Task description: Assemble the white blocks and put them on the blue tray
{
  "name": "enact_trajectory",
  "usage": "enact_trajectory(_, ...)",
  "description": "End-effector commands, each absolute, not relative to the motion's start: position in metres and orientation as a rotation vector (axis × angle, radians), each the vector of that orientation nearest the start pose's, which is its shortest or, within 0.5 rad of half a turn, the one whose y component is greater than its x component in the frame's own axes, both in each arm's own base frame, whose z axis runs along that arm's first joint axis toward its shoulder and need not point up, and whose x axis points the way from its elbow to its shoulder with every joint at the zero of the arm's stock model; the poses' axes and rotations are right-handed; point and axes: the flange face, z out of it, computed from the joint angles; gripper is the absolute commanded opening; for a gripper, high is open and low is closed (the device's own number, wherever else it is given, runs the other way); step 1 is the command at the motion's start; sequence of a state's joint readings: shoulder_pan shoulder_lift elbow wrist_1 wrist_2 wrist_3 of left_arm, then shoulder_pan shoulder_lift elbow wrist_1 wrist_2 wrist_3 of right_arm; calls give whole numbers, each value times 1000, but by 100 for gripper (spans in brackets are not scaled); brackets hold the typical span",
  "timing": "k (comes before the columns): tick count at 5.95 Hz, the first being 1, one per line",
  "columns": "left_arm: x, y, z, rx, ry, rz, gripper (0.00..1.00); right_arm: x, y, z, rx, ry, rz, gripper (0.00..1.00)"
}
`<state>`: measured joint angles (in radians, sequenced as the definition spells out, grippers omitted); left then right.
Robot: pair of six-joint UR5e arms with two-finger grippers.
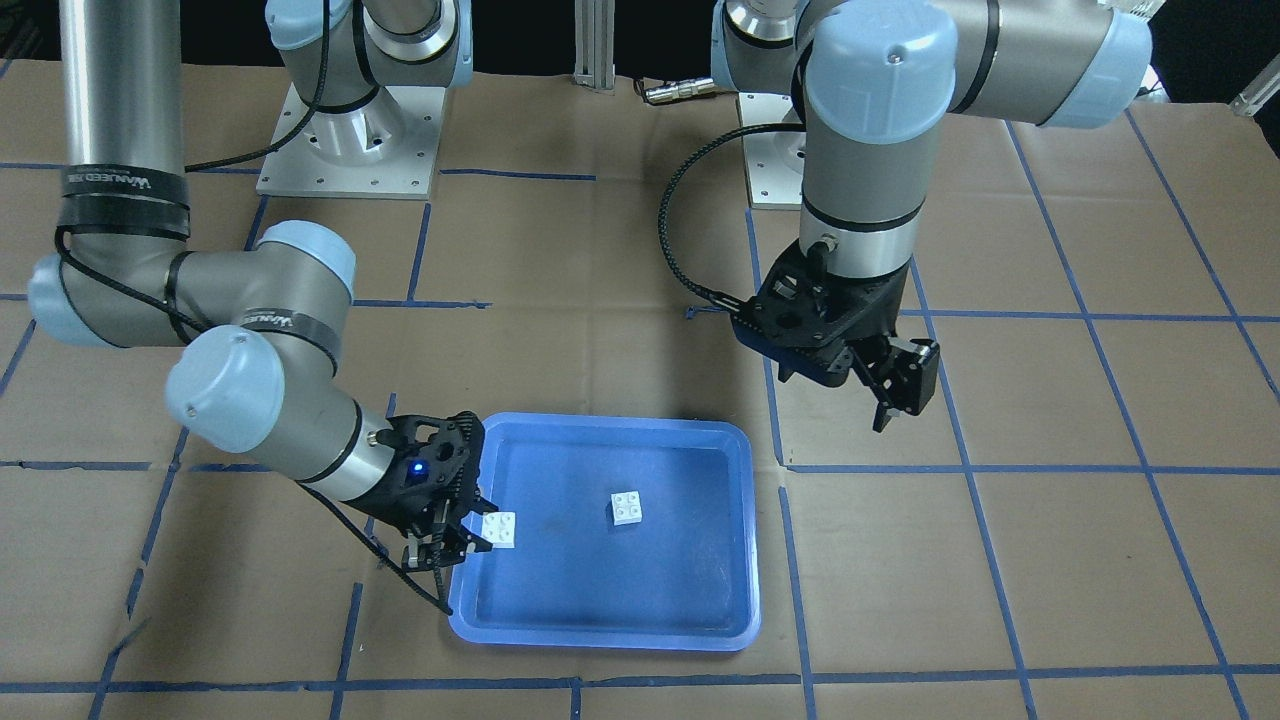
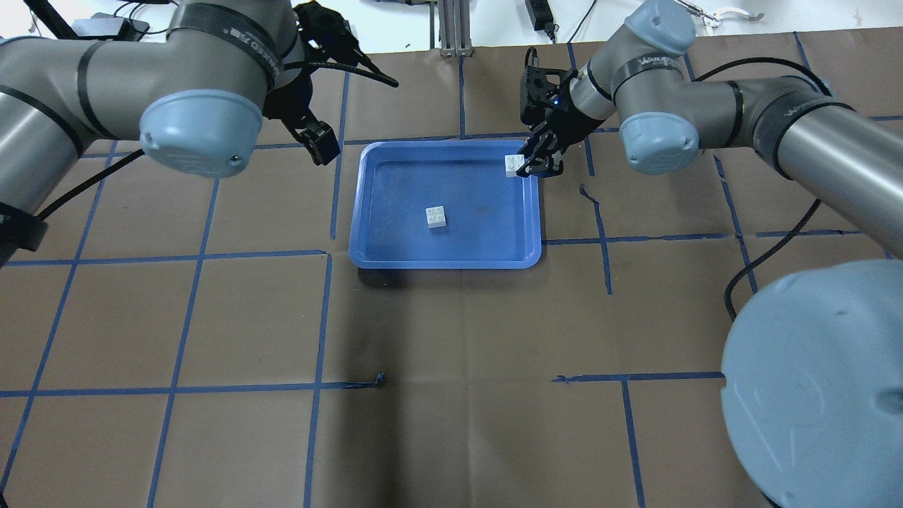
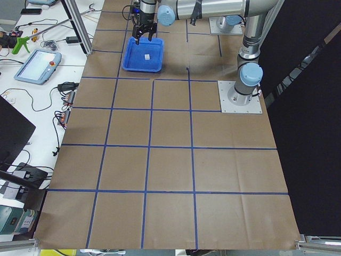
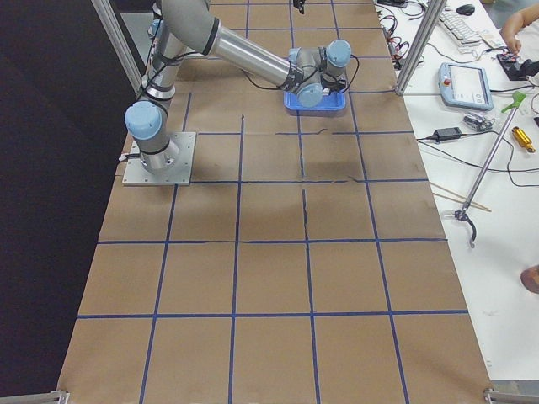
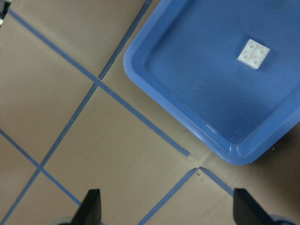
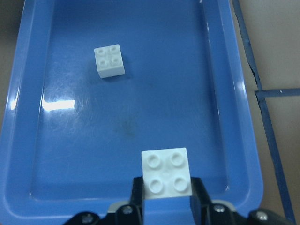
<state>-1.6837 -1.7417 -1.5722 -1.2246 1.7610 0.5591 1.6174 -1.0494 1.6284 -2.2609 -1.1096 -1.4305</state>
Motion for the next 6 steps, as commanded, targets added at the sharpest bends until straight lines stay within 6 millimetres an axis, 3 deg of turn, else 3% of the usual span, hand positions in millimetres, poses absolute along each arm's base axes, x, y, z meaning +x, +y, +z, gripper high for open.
enact_trajectory(1, -156, -536, 485, 663, 2879, -130, 100, 252, -618, 204, -1917, 2060, -604, 24)
enact_trajectory(3, -154, -528, 537, 291, 2964, -247, 100, 273, -602, 194, -1917, 2047, -598, 24)
enact_trajectory(4, -134, -526, 530, 123, 2992, -204, 100, 279, -595, 186, -1934, 2035, -616, 24)
enact_trajectory(5, -134, -531, 510, 7, 3016, -136, 100, 283, -590, 175, -1944, 2026, -622, 24)
enact_trajectory(6, -127, -517, 513, -9, 3026, 1, 100, 283, -587, 172, -1939, 2027, -617, 24)
